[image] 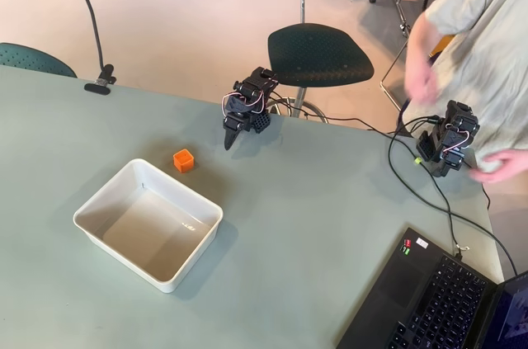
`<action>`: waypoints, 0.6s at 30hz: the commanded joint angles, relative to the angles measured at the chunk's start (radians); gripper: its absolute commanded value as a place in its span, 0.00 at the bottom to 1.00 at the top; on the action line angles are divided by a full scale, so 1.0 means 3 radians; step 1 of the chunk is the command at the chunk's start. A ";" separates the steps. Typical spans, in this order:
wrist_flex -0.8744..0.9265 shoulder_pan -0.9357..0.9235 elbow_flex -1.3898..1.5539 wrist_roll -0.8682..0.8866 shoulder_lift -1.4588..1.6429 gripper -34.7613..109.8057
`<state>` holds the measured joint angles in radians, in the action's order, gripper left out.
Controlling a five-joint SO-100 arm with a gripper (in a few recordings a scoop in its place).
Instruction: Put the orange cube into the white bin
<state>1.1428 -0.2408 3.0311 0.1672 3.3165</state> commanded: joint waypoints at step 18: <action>-0.1099 -0.0031 -0.0701 -0.0036 0.0118 0.22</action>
<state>0.9173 -0.2408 2.8839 0.1611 3.3165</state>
